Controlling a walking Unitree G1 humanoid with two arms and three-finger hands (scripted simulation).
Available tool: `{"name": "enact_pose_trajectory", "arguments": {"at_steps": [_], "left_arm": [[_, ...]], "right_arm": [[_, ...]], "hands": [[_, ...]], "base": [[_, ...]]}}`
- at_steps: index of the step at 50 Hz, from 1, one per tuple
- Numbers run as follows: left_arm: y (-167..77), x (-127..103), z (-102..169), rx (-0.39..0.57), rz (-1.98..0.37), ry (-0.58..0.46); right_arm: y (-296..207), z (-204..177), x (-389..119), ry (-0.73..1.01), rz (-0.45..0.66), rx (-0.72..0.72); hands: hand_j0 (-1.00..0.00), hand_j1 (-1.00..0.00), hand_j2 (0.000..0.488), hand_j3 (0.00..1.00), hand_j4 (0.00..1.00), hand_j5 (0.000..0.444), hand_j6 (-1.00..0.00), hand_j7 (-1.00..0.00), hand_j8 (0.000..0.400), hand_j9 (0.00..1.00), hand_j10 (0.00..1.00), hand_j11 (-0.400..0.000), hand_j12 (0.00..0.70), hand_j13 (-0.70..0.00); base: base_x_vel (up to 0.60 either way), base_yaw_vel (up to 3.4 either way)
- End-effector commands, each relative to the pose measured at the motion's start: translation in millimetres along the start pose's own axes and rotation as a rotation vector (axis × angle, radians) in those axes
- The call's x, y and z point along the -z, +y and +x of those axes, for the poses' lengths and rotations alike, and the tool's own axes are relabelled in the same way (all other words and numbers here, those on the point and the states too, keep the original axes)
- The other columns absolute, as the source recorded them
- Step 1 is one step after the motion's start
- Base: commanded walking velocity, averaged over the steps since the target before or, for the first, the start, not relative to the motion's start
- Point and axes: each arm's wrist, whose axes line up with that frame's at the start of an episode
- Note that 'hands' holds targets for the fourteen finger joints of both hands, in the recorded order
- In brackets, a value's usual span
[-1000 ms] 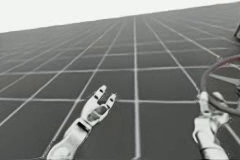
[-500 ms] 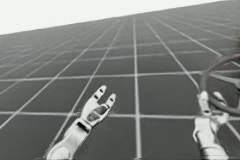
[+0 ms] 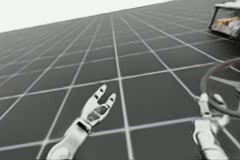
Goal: Pick up and drop off the object
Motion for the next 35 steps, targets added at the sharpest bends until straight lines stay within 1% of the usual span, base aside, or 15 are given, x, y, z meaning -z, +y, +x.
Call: {"name": "enact_pose_trajectory", "arguments": {"at_steps": [1,35], "left_arm": [[6.8,-1.3,-3.5,0.001,-0.027,-0.012],[6.8,-1.3,-3.5,0.001,-0.027,-0.012]], "right_arm": [[15.6,-5.1,-7.0,-0.036,-0.009,-0.055],[15.6,-5.1,-7.0,-0.036,-0.009,-0.055]], "hands": [[0.00,0.00,0.000,1.00,1.00,0.000,0.00,0.00,0.000,1.00,1.00,-0.400,0.000,-0.700],[0.00,0.00,0.000,1.00,1.00,0.000,0.00,0.00,0.000,1.00,1.00,-0.400,0.000,-0.700]], "base": [[0.41,-0.37],[0.42,-0.34]]}}
